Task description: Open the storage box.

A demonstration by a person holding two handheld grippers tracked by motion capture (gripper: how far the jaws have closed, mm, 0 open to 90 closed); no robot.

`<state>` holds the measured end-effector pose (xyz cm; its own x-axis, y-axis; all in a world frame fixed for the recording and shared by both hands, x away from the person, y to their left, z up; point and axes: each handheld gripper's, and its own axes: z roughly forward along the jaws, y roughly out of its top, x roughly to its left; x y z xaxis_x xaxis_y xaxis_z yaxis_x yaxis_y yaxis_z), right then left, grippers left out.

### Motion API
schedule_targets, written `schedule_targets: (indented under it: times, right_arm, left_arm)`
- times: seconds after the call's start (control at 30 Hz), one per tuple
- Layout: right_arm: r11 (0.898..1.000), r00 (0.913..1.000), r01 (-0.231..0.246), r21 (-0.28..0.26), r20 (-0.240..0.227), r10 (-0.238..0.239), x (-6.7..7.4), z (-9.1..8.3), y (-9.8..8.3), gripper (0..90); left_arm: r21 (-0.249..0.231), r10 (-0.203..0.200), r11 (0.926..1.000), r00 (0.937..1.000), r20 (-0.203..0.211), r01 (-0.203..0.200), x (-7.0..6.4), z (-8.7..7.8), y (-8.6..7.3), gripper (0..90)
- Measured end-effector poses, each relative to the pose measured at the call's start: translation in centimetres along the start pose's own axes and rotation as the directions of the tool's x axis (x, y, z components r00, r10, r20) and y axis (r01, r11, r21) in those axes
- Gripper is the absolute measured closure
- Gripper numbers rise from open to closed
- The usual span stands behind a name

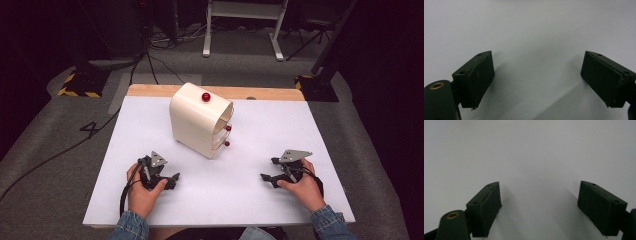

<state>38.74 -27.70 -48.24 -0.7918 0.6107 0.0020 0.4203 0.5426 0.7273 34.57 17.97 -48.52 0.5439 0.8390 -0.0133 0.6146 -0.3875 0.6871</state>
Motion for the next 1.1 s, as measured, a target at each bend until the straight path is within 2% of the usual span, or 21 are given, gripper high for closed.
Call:
schedule_targets:
  times: [0.03,0.07,0.1,0.13,0.27,0.37,0.4,0.47,0.53,0.6,0.77,1.1]
  right_arm:
    - [1.0,1.0,0.0,0.0,0.0,0.0,0.0,-0.1,0.1,23.2]
    - [1.0,1.0,-0.004,0.003,0.003,0.004,0.0,-0.2,0.2,30.5]
    - [1.0,1.0,-0.004,0.003,0.003,0.004,0.0,-0.2,0.2,30.5]
    - [1.0,0.9998,-0.007,-0.005,-0.019,0.007,0.1,-0.5,0.5,31.9]
    - [0.999,0.9994,0.015,-0.034,-0.03,-0.016,0.5,-0.9,1.4,32.2]
    - [0.998,0.9991,0.015,-0.06,-0.039,-0.017,0.6,-1.0,2.0,34.8]
    - [0.997,0.9971,0.016,-0.079,-0.073,-0.022,0.7,-0.9,2.9,40.5]
    - [0.995,0.9946,0.023,-0.093,-0.099,-0.032,0.8,-0.8,3.7,45.9]
    - [0.993,0.9932,0.021,-0.12,-0.112,-0.034,0.9,-0.6,4.6,45.8]
    - [0.99,0.9914,0.023,-0.141,-0.125,-0.04,1.0,-0.4,5.5,50.0]
    - [0.982,0.9881,0.031,-0.187,-0.142,-0.059,1.1,0.8,7.3,55.3]
    - [0.976,0.9816,0.064,-0.207,-0.164,-0.099,1.4,4.1,9.1,63.5]
  left_arm:
    - [0.0,0.0,1.0,1.0,0.0,0.0,0.0,0.0,0.0,11.9]
    - [-0.001,0.0,1.0,1.0,0.0,0.0,0.0,0.0,0.0,11.8]
    - [-0.001,0.0,1.0,1.0,0.0,0.0,0.0,0.0,0.0,11.9]
    - [-0.002,0.0,1.0,1.0,0.0,0.0,0.0,0.0,0.0,11.9]
    - [-0.003,0.001,1.0,1.0,0.0,-0.001,0.0,0.0,0.0,11.9]
    - [-0.002,0.005,1.0,1.0,-0.001,-0.005,0.0,0.0,0.0,11.9]
    - [-0.002,0.004,1.0,1.0,0.0,-0.004,0.0,0.0,0.0,11.9]
    - [-0.003,0.004,1.0,1.0,0.001,-0.004,0.0,0.0,0.0,11.9]
    - [-0.002,0.0,1.0,1.0,0.001,0.0,0.0,0.0,0.0,11.9]
    - [-0.002,-0.001,1.0,1.0,0.002,0.001,0.0,0.0,0.0,11.9]
    - [-0.002,-0.001,1.0,1.0,0.002,0.001,0.0,0.0,0.0,11.8]
    - [-0.003,0.0,1.0,1.0,0.001,0.0,0.0,0.0,0.0,11.9]
